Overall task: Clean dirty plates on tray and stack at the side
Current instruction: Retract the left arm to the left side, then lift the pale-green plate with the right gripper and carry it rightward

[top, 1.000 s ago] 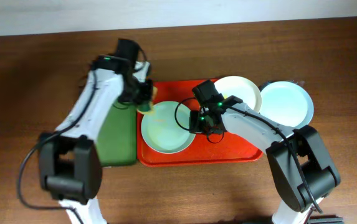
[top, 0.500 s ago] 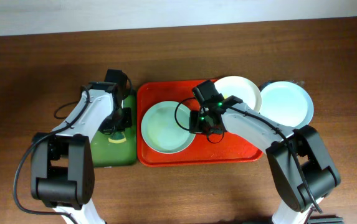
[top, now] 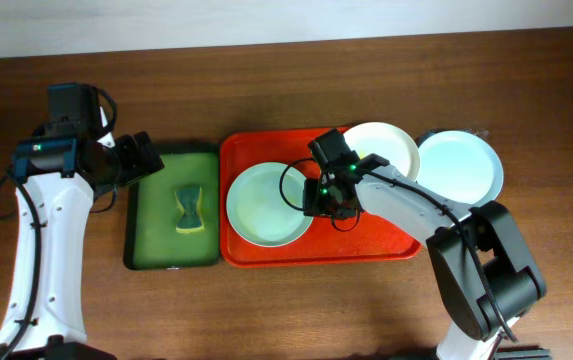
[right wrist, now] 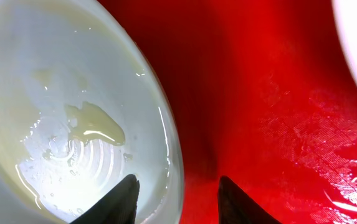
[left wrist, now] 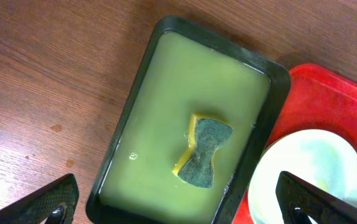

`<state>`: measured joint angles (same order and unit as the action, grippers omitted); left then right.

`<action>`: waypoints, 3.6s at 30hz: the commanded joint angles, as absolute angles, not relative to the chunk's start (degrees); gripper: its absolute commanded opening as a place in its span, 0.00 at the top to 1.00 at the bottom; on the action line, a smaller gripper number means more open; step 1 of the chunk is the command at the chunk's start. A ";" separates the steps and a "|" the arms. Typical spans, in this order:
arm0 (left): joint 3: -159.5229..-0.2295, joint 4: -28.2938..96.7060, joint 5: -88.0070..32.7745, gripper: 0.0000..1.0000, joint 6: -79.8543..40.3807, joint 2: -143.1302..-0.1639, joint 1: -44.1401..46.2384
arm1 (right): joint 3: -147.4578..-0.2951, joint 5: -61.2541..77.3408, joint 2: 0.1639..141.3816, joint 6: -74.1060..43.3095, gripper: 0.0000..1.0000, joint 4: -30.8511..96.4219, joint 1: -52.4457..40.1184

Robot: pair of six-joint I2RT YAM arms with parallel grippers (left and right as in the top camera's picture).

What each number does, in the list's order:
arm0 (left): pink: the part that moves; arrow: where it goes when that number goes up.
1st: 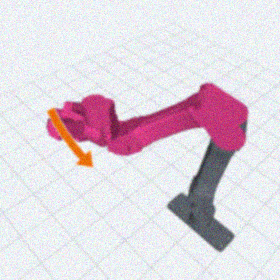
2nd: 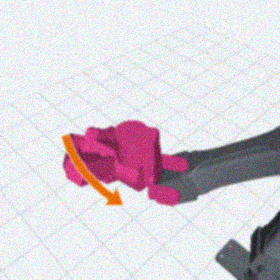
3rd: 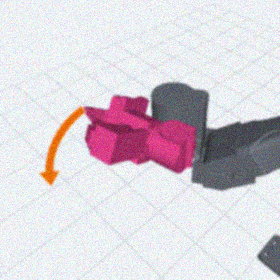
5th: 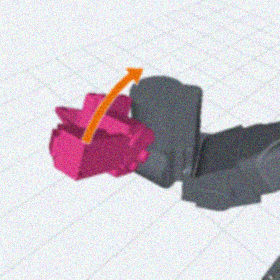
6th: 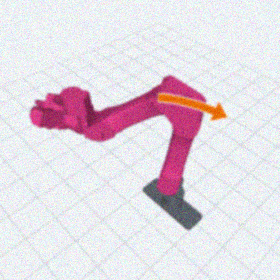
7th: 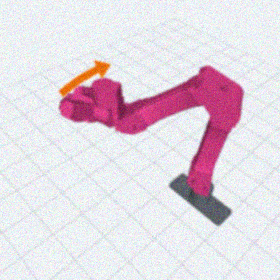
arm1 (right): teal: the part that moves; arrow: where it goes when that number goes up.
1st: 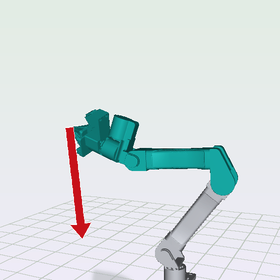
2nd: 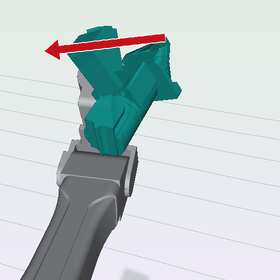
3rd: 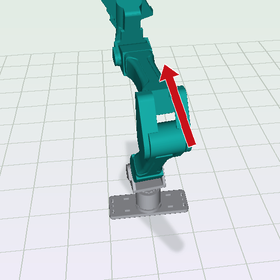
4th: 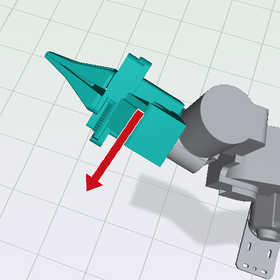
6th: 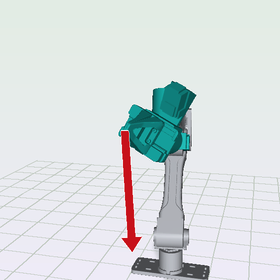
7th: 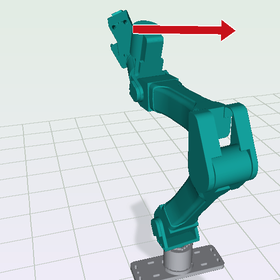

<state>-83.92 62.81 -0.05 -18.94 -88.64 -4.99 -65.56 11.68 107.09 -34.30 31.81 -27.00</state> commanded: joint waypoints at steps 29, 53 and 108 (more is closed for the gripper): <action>-84.05 62.85 -0.69 0.01 -19.51 -88.49 -5.04 | -65.45 7.88 109.25 -34.35 0.96 32.14 -27.38; -84.05 59.48 0.32 0.01 -19.49 -88.47 -5.06 | -68.71 5.76 105.34 -34.37 0.96 37.78 -25.43; -84.05 51.90 3.18 0.01 -20.14 -84.84 -18.92 | -89.17 11.55 105.27 -36.99 0.96 46.50 -27.24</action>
<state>-83.79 52.01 3.60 -19.57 -85.71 -18.48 -87.88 10.87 106.28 -34.74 49.12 -23.90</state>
